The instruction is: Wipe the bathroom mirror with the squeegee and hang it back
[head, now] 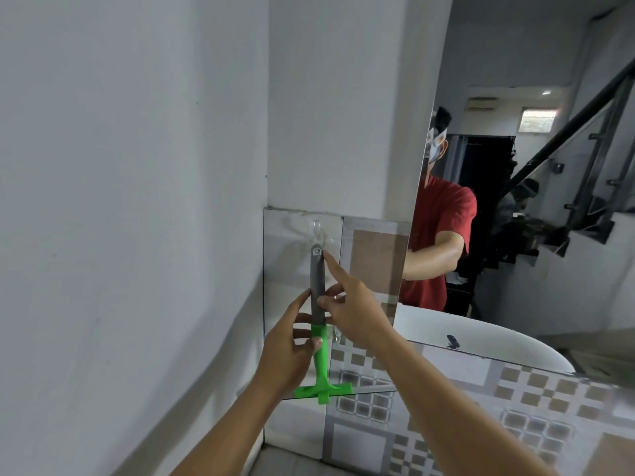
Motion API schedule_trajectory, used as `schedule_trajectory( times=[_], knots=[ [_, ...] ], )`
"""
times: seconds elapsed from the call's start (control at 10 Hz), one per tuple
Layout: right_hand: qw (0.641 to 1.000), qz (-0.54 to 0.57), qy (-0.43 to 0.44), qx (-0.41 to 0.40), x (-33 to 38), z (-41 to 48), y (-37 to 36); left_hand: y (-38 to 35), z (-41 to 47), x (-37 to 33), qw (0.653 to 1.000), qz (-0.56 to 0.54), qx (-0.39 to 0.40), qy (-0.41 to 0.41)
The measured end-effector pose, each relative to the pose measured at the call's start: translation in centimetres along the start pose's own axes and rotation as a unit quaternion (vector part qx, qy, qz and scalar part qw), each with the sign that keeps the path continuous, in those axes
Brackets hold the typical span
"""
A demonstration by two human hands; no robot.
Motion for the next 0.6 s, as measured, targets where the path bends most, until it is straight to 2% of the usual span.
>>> schedule_trajectory(
  times=[0.6],
  knots=[
    [0.999,-0.047,0.007,-0.026,0.7,-1.4,1.2,0.3,0.3,0.4,0.997,0.015,-0.070,-0.003]
  ],
)
Point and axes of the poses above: each hand's wrist, its own z-axis towards the middle knuckle, its own y-axis out of the back of the hand, x = y × z, the point moved 9 cm from there along z, towards the middle knuckle, and after that the axes turned 1 degree about -x, right-handed, at the moved point
